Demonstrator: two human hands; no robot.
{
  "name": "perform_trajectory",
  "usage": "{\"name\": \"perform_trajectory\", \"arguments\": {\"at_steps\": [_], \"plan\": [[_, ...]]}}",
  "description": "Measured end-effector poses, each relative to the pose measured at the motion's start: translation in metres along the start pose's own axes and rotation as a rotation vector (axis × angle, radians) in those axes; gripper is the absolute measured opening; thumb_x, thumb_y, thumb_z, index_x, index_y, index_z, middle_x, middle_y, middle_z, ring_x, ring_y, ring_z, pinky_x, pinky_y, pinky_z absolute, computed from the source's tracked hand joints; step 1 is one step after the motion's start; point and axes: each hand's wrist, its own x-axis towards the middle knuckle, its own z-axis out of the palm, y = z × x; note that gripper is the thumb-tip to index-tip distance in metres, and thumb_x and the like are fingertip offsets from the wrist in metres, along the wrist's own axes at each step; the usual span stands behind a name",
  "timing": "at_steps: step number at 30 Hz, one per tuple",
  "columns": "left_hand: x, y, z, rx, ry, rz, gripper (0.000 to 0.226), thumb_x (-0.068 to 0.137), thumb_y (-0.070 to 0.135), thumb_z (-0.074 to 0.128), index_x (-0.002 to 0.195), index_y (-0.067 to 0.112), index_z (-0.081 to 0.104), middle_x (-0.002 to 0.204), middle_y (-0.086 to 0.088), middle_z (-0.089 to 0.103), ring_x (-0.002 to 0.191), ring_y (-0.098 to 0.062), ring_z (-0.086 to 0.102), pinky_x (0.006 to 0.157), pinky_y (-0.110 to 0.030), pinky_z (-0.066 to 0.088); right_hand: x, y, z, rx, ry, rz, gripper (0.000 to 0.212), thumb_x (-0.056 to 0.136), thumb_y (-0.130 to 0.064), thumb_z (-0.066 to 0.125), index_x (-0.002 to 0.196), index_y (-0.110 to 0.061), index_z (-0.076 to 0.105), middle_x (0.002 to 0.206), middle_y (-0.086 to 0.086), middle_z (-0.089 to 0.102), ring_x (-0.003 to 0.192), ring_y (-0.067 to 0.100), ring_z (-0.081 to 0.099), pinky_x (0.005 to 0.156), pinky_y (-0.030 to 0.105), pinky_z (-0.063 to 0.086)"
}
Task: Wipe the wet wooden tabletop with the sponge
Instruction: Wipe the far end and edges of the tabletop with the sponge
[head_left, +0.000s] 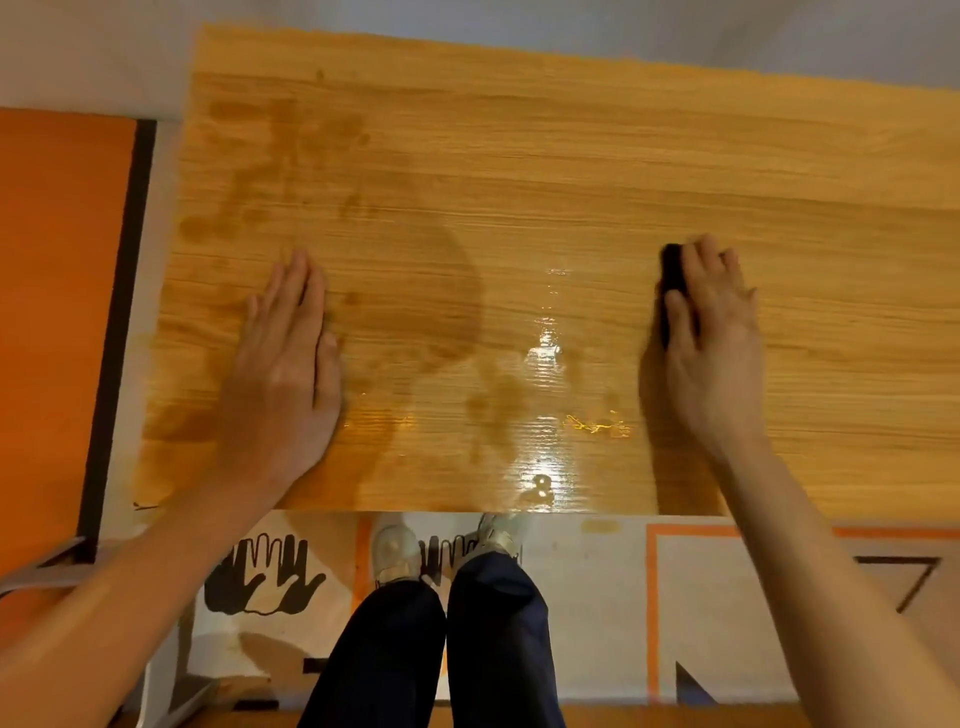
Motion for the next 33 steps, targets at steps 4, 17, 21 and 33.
{"name": "perform_trajectory", "arguments": {"at_steps": [4,17,21,33], "plan": [[0.002,-0.005,0.003,0.022,-0.003,-0.016,0.053,0.109,0.024,0.027,0.158,0.003,0.022,0.168,-0.011,0.014,0.157,-0.023,0.010,0.128,-0.046,0.011,0.014,-0.018,0.010,0.118,0.093,0.121,0.041,0.102,-0.014,0.042,0.142,-0.009,0.045,0.155,0.009,0.033,0.148,0.026,0.018,0.122,0.039,0.007],[0.006,-0.001,-0.001,0.084,-0.055,-0.027,0.058,0.107,0.027,0.018,0.159,0.002,0.017,0.169,-0.012,0.010,0.157,-0.021,0.006,0.128,-0.039,0.006,-0.046,-0.032,0.023,0.031,-0.113,-0.276,0.040,0.102,-0.017,0.042,0.141,-0.012,0.046,0.152,0.005,0.038,0.147,0.022,0.022,0.122,0.041,0.013],[0.004,-0.001,-0.002,0.066,-0.065,-0.019,0.058,0.107,0.027,0.019,0.159,0.002,0.015,0.169,-0.012,0.008,0.157,-0.020,0.004,0.128,-0.040,0.006,-0.003,-0.051,0.044,0.082,0.138,0.045,0.039,0.101,-0.015,0.041,0.140,-0.011,0.047,0.153,0.006,0.038,0.147,0.024,0.022,0.122,0.042,0.009],[0.005,-0.001,-0.002,0.054,-0.081,-0.011,0.056,0.108,0.021,0.025,0.159,0.001,0.012,0.169,-0.014,0.005,0.157,-0.022,0.001,0.128,-0.041,0.006,-0.068,-0.083,0.057,0.084,-0.036,-0.163,0.039,0.100,-0.014,0.046,0.139,-0.011,0.049,0.151,0.005,0.040,0.147,0.023,0.022,0.121,0.042,0.010]]}}
